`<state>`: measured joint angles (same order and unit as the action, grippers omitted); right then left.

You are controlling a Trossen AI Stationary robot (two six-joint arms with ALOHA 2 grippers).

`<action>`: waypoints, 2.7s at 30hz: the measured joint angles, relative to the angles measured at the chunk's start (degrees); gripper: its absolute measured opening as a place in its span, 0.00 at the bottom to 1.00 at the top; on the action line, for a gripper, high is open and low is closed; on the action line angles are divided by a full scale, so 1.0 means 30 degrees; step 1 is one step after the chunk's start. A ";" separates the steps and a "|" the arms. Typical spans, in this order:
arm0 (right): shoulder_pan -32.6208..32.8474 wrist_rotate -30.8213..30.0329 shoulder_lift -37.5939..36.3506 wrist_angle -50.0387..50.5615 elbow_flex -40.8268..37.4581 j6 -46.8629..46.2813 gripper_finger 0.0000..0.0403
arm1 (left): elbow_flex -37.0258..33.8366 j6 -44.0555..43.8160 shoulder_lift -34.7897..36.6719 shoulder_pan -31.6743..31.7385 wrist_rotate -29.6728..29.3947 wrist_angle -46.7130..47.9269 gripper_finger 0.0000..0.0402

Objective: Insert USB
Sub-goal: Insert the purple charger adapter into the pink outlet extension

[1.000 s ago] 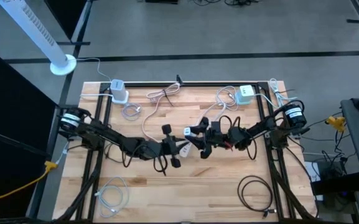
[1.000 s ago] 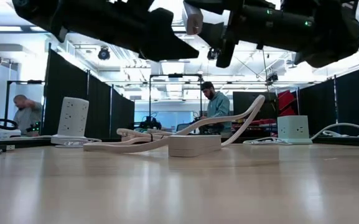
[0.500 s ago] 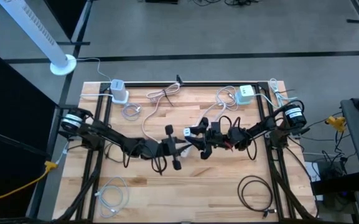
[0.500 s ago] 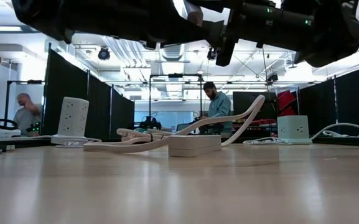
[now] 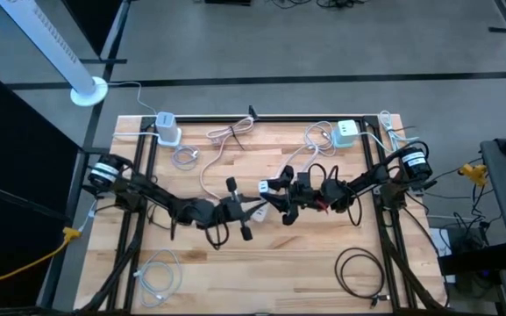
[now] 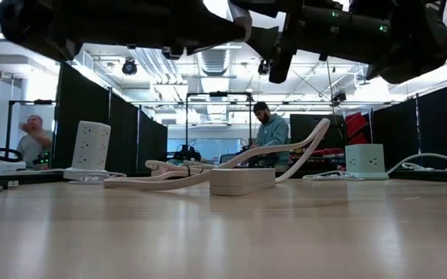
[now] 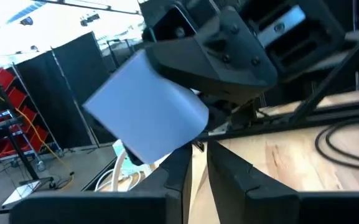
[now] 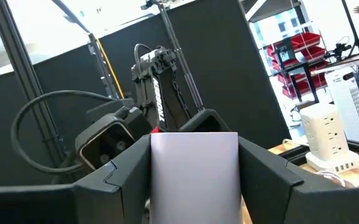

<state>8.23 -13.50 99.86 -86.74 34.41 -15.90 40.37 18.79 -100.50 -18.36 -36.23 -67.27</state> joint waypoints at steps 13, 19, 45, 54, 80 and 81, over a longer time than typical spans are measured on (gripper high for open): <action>-0.0002 -0.0007 0.0011 0.0410 -0.0022 -0.0039 0.47 | -0.2129 -0.0844 -0.0061 -0.0041 -0.0262 -0.3768 0.10; 0.0000 -0.0007 0.0011 0.0373 0.0126 0.0003 0.47 | -0.1824 -0.1086 -0.0609 -0.0113 -0.0247 -0.3523 0.10; 0.0226 0.0596 -0.0040 0.1427 0.0240 0.1149 0.47 | -0.0540 0.0011 -0.0979 -0.0292 -0.0704 -0.3033 0.00; 0.0226 0.0504 -0.0061 0.1654 0.0199 0.1753 0.47 | -0.1461 0.0247 0.0208 -0.0374 -0.1215 -0.3076 0.00; 0.0307 -0.0282 0.0036 0.2631 -0.0075 0.1093 0.47 | -0.1673 -0.0287 0.0432 -0.0953 -0.3474 -0.1536 0.00; 0.0431 -0.0803 0.0041 0.2685 -0.0196 0.1134 0.47 | -0.1673 -0.0420 0.0439 -0.1069 -0.3919 -0.1340 0.00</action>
<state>9.52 -15.91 99.98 -78.69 33.83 -12.50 35.35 17.53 -99.18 -21.57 -47.98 -71.29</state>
